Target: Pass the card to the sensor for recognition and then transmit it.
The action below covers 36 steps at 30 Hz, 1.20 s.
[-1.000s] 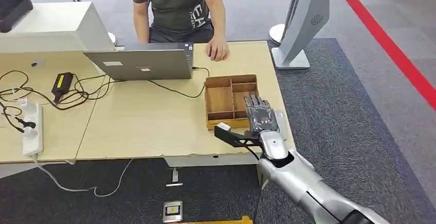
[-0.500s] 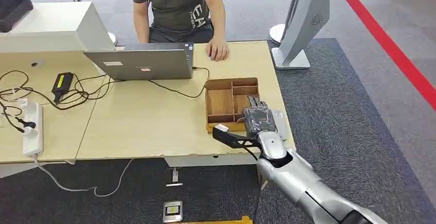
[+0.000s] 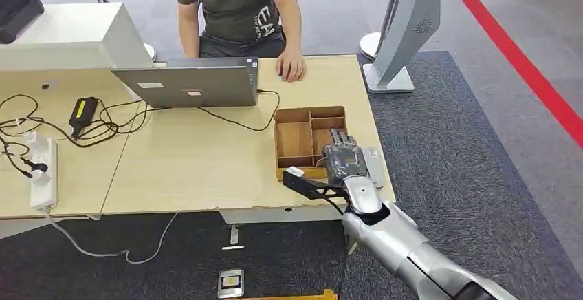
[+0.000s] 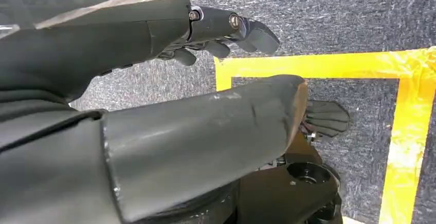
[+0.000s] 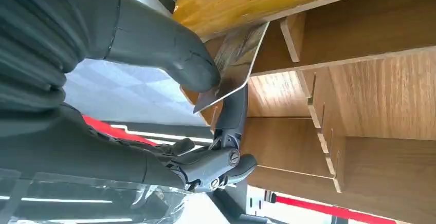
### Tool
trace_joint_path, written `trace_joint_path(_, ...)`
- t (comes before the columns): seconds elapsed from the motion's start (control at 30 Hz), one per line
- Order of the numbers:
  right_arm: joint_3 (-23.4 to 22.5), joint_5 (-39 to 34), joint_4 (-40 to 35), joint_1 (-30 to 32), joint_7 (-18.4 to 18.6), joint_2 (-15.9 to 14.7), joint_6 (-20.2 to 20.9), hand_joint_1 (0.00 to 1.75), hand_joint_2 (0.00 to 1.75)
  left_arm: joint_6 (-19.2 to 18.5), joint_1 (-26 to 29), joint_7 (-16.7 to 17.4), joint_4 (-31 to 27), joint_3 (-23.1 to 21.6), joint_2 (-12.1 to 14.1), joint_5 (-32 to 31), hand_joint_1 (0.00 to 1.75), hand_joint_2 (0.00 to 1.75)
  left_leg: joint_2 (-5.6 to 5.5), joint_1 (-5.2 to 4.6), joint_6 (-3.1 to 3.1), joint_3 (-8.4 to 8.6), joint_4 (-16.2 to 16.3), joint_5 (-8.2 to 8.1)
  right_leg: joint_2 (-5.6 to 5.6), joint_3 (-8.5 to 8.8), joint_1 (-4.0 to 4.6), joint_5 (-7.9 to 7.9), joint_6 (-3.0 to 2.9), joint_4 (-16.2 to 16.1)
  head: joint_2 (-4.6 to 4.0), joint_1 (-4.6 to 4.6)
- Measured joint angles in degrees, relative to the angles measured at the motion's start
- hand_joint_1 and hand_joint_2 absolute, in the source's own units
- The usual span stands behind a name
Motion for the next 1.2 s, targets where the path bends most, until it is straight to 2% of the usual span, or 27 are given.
trace_joint_path(0.33,-0.02,0.5,-1.2,-0.32,0.02,-0.2,-1.42,1.75,1.75,0.0,0.02,-0.04,0.0,0.0,0.0,-0.24,0.0,0.0,0.0,0.0,0.0,-0.02,0.0,0.0,0.0,0.0,0.0,0.0,0.0,0.01,0.0,0.0)
trace_joint_path(0.8,-0.92,2.62,-10.93,-5.03,2.14,-3.5,2.71,1.75,1.75,-0.61,0.03,-0.31,0.0,-0.37,0.0,-1.29,0.0,0.0,0.01,0.0,0.0,-0.01,0.01,0.0,0.0,-0.01,0.0,0.0,0.0,0.0,0.0,0.0)
trace_joint_path(1.1,-0.98,2.21,-12.55,-5.4,1.71,-4.42,0.72,1.75,1.75,-0.17,0.01,0.07,0.0,-0.83,-0.02,-1.51,0.0,0.0,0.0,0.0,0.0,-0.02,0.0,0.0,0.0,0.0,0.0,0.0,0.0,0.01,0.0,0.0)
trace_joint_path(1.2,-0.79,1.94,-12.57,-6.26,1.46,-4.44,1.36,1.75,1.75,-0.17,0.0,0.07,0.0,-0.96,-0.02,-1.99,0.0,0.0,0.0,0.0,0.0,-0.02,0.0,0.0,0.0,0.01,0.0,0.0,0.0,0.01,0.0,0.0)
